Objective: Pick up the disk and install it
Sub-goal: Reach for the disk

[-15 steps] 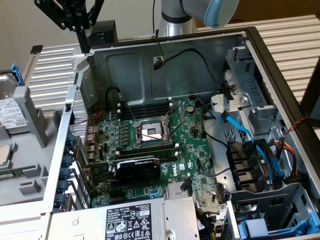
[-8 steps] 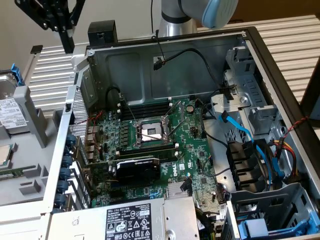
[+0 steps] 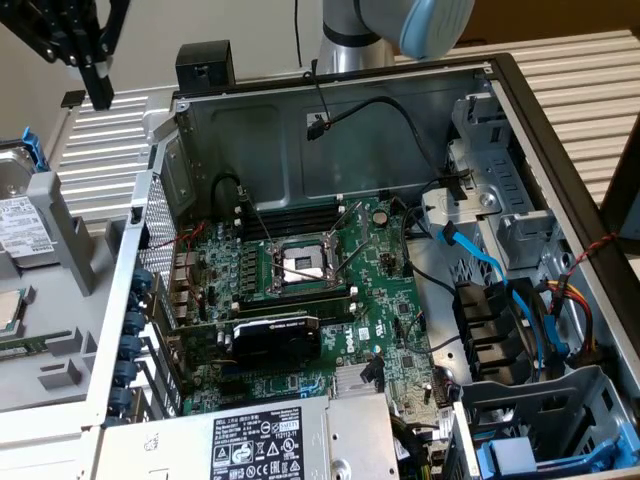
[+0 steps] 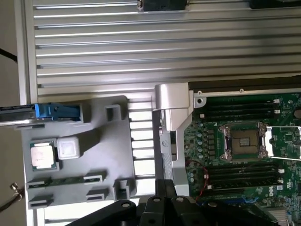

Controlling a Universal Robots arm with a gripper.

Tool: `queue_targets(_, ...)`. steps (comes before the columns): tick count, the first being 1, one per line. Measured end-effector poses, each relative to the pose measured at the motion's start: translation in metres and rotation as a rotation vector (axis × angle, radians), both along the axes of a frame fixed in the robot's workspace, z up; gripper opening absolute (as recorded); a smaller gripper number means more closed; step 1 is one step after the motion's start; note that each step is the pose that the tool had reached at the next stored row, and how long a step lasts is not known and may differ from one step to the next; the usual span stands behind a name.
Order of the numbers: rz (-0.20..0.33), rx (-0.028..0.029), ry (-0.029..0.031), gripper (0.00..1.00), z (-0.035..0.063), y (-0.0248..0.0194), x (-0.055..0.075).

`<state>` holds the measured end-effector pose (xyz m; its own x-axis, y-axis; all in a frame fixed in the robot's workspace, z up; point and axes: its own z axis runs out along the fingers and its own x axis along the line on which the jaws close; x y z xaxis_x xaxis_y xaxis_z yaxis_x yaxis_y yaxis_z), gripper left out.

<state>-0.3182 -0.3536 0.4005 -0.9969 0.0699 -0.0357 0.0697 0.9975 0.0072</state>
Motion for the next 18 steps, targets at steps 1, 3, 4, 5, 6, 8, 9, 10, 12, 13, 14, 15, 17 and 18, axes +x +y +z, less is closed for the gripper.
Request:
queue_targets(1,0.000,0.0000,0.0001,0.11,0.0000,0.0017,-0.003)
queue_targets(3,0.000,0.0000,0.0001,0.11,0.0000,0.0052,-0.009)
queue_targets(4,0.000,-0.0001,0.0001,0.11,0.0000,0.0070,-0.013)
queue_targets(5,0.000,0.0000,0.0001,0.11,0.0000,0.0088,-0.016)
queue_targets(6,0.000,0.0000,0.0001,0.11,0.0000,0.0107,-0.019)
queue_targets(8,0.000,0.0000,0.0001,0.11,0.0000,0.0140,-0.026)
queue_targets(9,0.000,0.0000,0.0001,0.11,0.0000,0.0155,-0.030)
queue_targets(10,0.000,0.0000,0.0001,0.11,0.0000,0.0170,-0.033)
queue_targets(12,0.000,0.0000,0.0001,0.11,0.0000,0.0197,-0.041)
queue_targets(13,0.000,0.0000,0.0001,0.11,0.0000,0.0212,-0.045)
queue_targets(14,0.000,0.0000,0.0001,0.11,0.0000,0.0226,-0.049)
queue_targets(15,0.000,0.0000,0.0001,0.11,0.0000,0.0240,-0.053)
queue_targets(17,0.000,-0.0001,0.0001,0.11,0.0000,0.0268,-0.061)
queue_targets(18,0.000,0.0000,0.0002,0.11,0.0000,0.0283,-0.065)
